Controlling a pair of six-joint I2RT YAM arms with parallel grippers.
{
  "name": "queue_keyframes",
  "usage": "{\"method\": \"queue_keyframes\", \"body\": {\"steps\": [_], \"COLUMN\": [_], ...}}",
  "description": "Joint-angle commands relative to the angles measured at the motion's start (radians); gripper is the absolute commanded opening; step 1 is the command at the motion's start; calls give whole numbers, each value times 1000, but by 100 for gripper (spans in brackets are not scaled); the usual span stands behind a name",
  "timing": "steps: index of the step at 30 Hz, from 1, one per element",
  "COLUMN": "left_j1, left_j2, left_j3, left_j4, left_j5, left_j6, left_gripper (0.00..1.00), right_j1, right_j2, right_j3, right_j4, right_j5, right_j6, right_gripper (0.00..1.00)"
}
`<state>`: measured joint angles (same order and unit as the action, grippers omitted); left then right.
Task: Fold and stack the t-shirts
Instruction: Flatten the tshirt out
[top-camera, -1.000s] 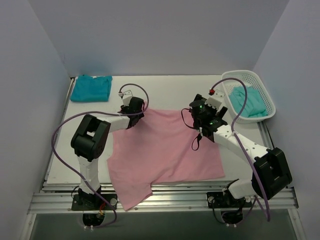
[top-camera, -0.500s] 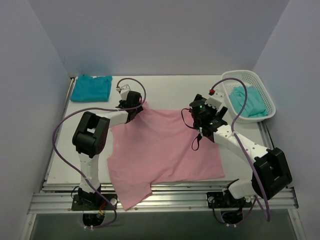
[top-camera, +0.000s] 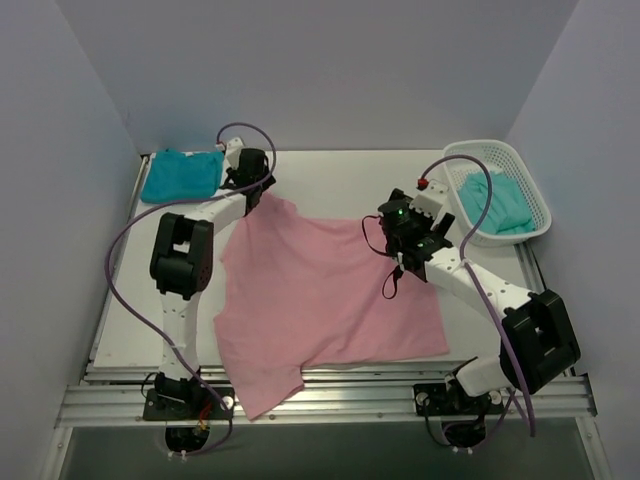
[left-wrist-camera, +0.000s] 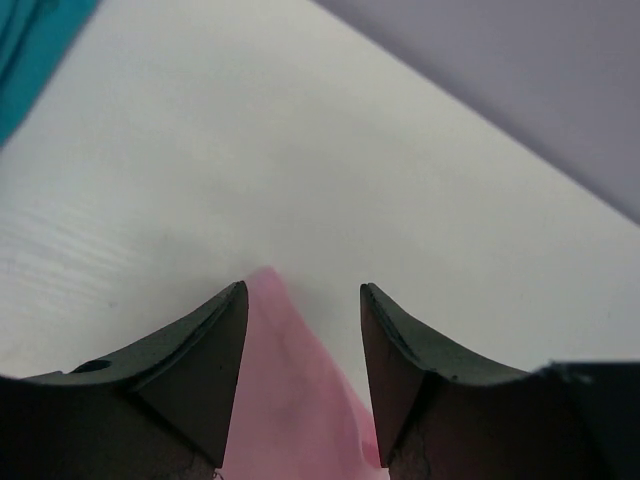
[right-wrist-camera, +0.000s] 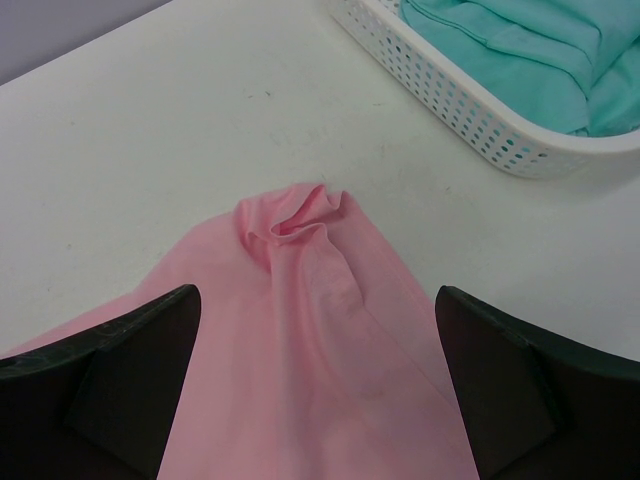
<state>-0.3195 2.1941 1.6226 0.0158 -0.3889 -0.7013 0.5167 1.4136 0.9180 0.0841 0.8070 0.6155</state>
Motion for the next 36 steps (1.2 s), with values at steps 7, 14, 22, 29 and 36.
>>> {"method": "queue_keyframes", "body": {"steps": [7, 14, 22, 29, 36], "left_j1": [70, -26, -39, -7, -4], "left_j2": [20, -437, -505, -326, -218], "left_j3": [273, -223, -438, -385, -345], "left_j4": [-96, 26, 41, 49, 95], "left_j5": [18, 19, 136, 240, 292], "left_j6": [63, 88, 88, 86, 74], "left_gripper": [57, 66, 66, 45, 30], "right_j1": [-4, 66, 39, -107, -176], "right_j2": [15, -83, -98, 227, 410], "right_j3": [21, 27, -33, 47, 143], "right_j4": [13, -30, 66, 89, 121], "right_j5": [37, 66, -124, -206, -241], "right_j6": [-20, -11, -25, -22, -59], "right_gripper": [99, 99, 63, 0, 0]}}
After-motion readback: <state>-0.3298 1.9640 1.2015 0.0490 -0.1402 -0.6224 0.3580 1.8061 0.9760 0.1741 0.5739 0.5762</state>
